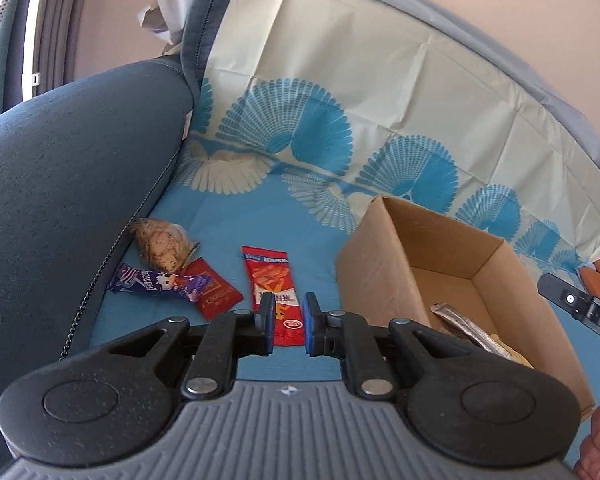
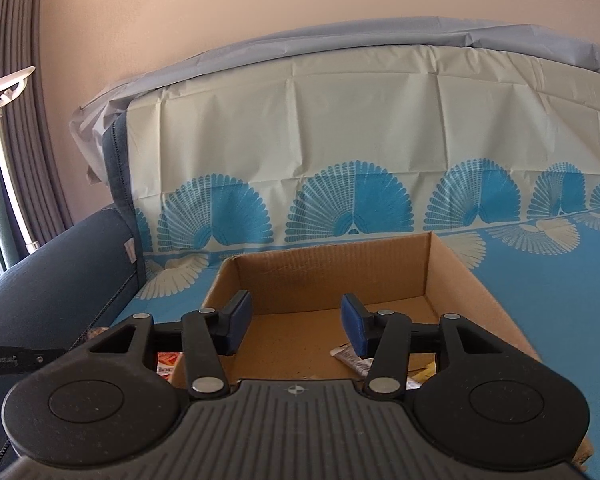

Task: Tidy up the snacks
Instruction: 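Move both tools back to the remaining snacks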

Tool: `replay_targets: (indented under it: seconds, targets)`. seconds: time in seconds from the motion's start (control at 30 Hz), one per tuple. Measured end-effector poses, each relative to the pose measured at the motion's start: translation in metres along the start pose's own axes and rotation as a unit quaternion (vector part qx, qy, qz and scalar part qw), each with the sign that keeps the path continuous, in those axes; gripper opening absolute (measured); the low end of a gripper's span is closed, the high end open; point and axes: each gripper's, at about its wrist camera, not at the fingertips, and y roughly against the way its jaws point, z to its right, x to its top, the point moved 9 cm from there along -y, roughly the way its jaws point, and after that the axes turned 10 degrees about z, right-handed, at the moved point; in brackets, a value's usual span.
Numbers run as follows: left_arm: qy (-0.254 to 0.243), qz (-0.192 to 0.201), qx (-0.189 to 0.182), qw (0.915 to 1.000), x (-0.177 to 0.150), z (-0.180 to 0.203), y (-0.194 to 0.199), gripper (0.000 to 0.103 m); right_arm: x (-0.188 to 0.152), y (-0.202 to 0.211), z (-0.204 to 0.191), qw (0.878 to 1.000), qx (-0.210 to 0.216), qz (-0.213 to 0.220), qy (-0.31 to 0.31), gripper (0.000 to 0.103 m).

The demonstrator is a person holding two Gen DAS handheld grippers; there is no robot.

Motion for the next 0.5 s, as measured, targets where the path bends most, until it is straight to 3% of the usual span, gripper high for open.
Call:
replay_targets:
  seconds: [0.07,0.13,0.2,0.23,0.5]
  targets:
    - [0.008,-0.005,0.011,0.9999,0.004,-0.007,-0.012,0.021,-0.001,-0.001,-0.016,1.0,0.017,-0.001,0.014,0.052]
    - [0.029,-0.01,0.032,0.999,0.01,-0.018,-0.026,0.037,0.0,-0.001,-0.027,0.999,0.032,0.004,0.018,0.054]
    - [0.061,-0.013,0.072,0.9955,0.013,-0.034,-0.042,0.078,0.001,-0.002,-0.037,0.999,0.046,0.004,0.024,0.056]
    - [0.077,-0.014,0.091,0.9928,0.015,-0.043,-0.05,0.084,0.0,-0.004,-0.04,0.998,0.052,0.001,0.024,0.056]
    - [0.194,-0.046,0.197,0.96,0.008,-0.103,-0.107,0.088,0.001,-0.013,-0.054,0.997,0.08,-0.01,0.006,0.057]
